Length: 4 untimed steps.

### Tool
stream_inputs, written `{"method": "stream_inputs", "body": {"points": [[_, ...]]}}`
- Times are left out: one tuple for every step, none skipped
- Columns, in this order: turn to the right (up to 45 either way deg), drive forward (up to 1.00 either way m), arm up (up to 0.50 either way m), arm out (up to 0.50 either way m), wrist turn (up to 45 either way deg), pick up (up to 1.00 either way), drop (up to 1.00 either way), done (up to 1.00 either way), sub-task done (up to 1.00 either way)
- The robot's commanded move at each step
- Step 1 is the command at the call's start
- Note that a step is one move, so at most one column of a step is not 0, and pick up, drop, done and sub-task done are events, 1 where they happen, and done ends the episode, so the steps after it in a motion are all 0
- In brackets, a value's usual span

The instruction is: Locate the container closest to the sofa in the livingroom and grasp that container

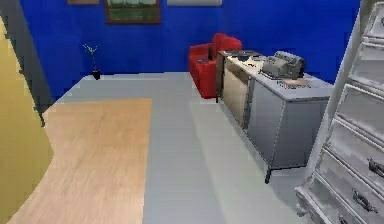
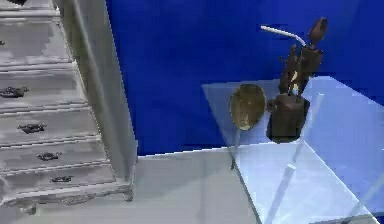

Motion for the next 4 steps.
{"method": "stream_inputs", "body": {"points": [[0.0,1.00,0.00,0.00,0.0,0.00,0.00,0.00,0.00],[0.0,0.80,0.00,0.00,0.0,0.00,0.00,0.00,0.00],[-45.0,0.00,0.00,0.00,0.0,0.00,0.00,0.00,0.00],[45.0,0.00,0.00,0.00,0.0,0.00,0.00,0.00,0.00]]}}
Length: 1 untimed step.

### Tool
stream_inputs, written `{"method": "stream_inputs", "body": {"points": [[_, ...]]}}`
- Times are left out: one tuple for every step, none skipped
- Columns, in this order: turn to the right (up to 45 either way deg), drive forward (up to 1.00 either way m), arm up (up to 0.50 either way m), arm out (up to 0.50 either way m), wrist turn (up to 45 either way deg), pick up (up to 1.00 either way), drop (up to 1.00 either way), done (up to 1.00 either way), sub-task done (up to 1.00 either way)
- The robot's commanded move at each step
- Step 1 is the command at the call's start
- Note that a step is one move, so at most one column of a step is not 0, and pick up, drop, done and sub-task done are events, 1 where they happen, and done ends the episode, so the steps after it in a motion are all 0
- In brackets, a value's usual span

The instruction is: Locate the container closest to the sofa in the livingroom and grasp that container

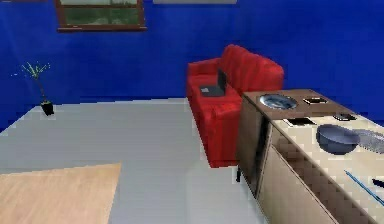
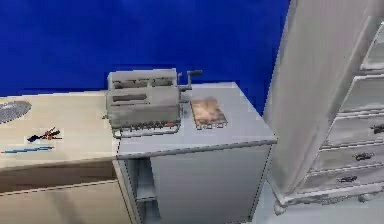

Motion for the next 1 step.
{"method": "stream_inputs", "body": {"points": [[45.0,0.00,0.00,0.00,0.0,0.00,0.00,0.00,0.00]]}}
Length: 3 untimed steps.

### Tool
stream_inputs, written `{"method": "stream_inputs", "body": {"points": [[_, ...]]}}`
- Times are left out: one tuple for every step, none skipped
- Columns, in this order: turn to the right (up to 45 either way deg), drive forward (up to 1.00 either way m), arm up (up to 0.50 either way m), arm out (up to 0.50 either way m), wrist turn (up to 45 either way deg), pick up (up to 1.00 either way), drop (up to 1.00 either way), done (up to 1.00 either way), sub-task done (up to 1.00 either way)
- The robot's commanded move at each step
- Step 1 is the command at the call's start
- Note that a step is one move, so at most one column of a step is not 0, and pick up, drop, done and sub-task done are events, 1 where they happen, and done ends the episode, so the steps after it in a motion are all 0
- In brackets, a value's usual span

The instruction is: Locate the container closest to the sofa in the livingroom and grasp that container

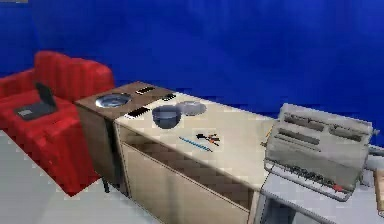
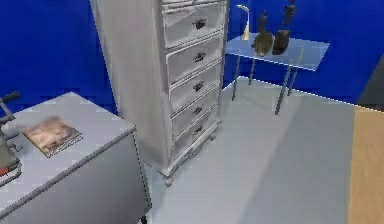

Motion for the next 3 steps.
{"method": "stream_inputs", "body": {"points": [[45.0,0.00,0.00,0.00,0.0,0.00,0.00,0.00,0.00],[0.0,0.25,0.00,0.00,0.0,0.00,0.00,0.00,0.00],[-45.0,0.00,0.00,0.00,0.0,0.00,0.00,0.00,0.00]]}}
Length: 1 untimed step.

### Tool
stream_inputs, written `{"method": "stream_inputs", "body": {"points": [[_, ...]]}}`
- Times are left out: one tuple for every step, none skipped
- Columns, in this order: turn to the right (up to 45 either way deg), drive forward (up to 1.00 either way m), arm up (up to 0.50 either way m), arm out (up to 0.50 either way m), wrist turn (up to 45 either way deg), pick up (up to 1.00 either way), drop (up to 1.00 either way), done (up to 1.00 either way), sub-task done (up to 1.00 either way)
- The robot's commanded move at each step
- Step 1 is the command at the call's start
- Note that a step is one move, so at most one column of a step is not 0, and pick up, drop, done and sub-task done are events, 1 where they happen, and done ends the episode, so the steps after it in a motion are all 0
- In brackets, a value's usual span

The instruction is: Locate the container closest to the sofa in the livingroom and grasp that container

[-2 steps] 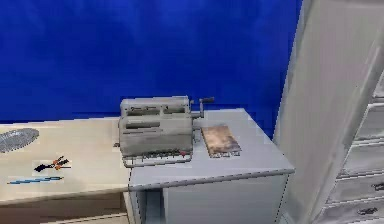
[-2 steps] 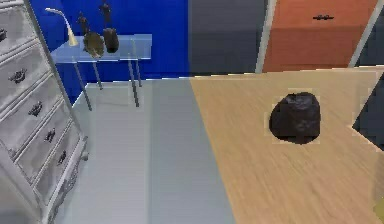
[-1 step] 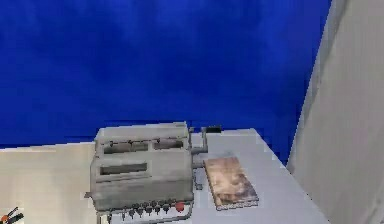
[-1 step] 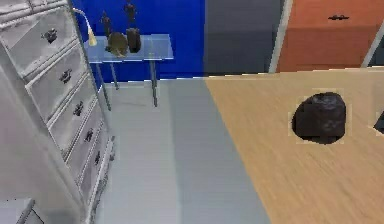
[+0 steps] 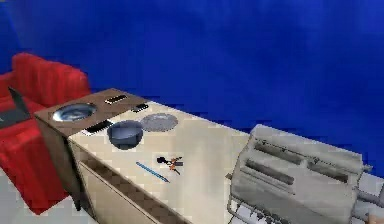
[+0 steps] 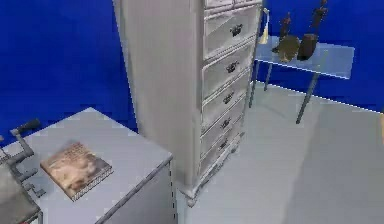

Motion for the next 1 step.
{"method": "stream_inputs", "body": {"points": [[-45.0,0.00,0.00,0.00,0.0,0.00,0.00,0.00,0.00]]}}
